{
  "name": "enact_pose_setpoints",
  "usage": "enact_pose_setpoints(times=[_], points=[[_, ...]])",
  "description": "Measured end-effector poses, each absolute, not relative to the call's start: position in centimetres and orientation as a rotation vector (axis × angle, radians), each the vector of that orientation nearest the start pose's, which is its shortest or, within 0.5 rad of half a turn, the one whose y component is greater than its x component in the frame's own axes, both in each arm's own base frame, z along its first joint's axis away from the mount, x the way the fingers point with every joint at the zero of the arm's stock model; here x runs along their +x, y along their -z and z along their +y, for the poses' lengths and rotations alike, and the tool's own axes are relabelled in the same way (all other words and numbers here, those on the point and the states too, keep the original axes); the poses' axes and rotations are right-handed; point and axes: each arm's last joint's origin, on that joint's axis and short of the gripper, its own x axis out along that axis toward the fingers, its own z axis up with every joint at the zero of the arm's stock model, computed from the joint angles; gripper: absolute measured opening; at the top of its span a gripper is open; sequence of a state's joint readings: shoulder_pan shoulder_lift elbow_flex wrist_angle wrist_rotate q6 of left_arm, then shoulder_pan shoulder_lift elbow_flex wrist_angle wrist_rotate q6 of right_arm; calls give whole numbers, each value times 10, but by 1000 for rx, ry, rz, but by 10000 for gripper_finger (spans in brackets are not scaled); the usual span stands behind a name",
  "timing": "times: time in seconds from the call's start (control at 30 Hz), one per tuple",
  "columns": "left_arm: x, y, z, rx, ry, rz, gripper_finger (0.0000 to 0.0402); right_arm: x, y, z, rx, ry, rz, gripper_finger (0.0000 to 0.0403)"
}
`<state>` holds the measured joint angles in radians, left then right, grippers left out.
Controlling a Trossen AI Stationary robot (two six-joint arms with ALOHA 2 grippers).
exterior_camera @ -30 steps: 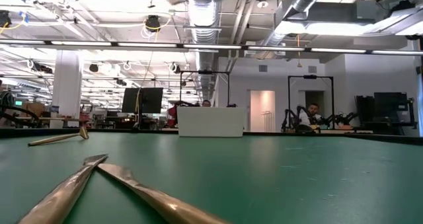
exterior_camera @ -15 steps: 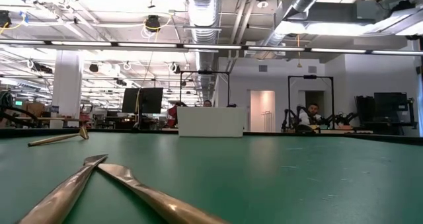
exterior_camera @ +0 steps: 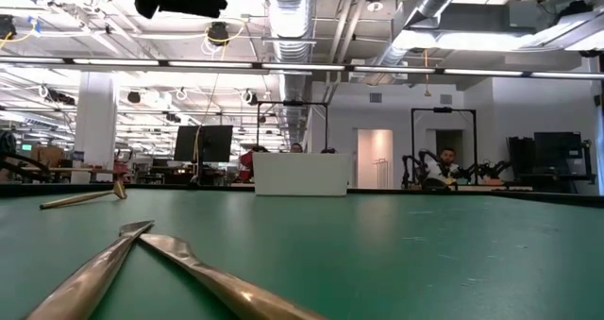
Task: Sort silverware by color (type)
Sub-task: Put the gold fork into the transparent bin
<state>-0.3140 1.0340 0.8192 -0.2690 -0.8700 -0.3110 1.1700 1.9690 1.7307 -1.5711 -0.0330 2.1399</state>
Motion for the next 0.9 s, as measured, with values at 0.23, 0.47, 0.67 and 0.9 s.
enact_pose_setpoints(times=[0.23, 0.47, 0.67, 0.9], points=[[210, -291, -39, -96, -563, 375, 139, 127, -228, 315, 487, 1068, 1435, 59], [200, -274, -31, -180, -674, 488, 139, 130, -231, 312, 533, 1096, 1396, 184], [194, -250, -8, -366, -873, 662, 139, 155, -257, 297, 620, 997, 1224, 257], [202, -230, 25, -515, -1001, 815, 139, 197, -293, 249, 708, 948, 985, 258]])
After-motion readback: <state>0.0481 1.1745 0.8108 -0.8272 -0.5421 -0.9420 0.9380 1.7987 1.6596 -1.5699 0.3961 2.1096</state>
